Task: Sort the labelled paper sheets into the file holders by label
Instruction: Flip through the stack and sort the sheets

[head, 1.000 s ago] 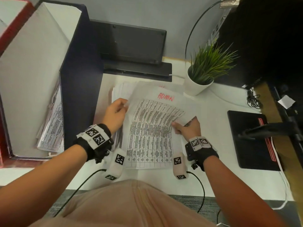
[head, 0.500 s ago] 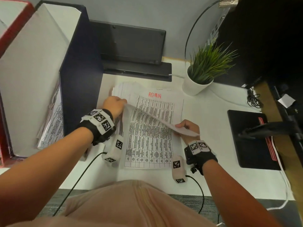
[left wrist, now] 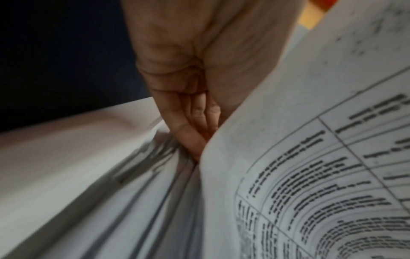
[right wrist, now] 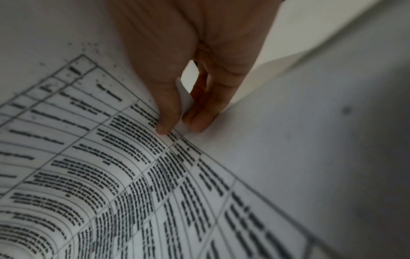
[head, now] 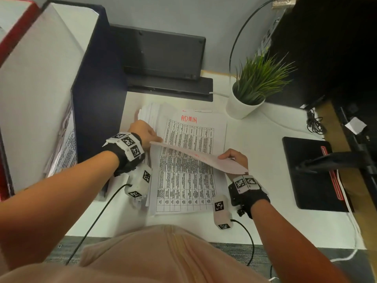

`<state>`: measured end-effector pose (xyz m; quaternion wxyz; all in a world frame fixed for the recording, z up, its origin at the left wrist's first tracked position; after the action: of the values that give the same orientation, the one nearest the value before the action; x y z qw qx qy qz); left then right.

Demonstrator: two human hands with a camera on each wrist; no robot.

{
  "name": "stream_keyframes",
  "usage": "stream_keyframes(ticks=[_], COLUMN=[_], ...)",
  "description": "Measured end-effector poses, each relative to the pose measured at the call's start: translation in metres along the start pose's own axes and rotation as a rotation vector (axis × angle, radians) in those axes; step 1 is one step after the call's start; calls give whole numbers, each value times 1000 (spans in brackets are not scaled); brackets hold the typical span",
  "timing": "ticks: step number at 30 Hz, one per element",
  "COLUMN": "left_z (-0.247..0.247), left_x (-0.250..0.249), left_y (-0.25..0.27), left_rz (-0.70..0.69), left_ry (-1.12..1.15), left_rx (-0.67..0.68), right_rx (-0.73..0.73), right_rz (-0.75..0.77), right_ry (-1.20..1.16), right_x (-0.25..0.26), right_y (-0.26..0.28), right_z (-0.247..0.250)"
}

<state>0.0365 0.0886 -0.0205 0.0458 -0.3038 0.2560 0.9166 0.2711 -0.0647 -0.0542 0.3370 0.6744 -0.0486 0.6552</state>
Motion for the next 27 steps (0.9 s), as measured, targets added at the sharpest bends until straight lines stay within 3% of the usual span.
stream_keyframes(ticks=[3,6,8,10,12,17,23,25,27], left_z=[-1,1,-1,-4,-8,-13,-5,0,1], left_x=[0,-3,-6,-8,-6,-3,-8,-8,-6], left_y=[4,13,21,28,31,34,30,25,16], left_rz=[-48,-150,-225,-274,-256,-234,-154,-118,-23], left_ry=[39,101,246,398,532,710,734,715,657], left_rx=[4,-168,-243,-223,-176,-37,23,17,8], right_rx=[-20,-69,-116,-138,-148,-103,-75,-69,-80], right_rz=[22,-30,70,105,56,145,65,22,-162], right_ry=[37,-81,97,215,172,17,227,89,-208], right_x=[1,-2,-1,0,2,8,3,1,-1], right_y=[-5,-7,-6,-6,-3,0,0,0,-1], right_z=[1,3,2,2,2,1,1,3,3])
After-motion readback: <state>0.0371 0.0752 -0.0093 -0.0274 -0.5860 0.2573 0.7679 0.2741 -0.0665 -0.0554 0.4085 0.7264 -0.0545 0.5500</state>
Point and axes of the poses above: each hand's wrist, its own y-axis away from the middle knuckle, its own z-axis out of the back of the hand, x = y × z, the point moved 3 cm from there along -y, towards the middle knuckle, and after that the axes turned 2 degrees about -z, right-handed, at the moved point
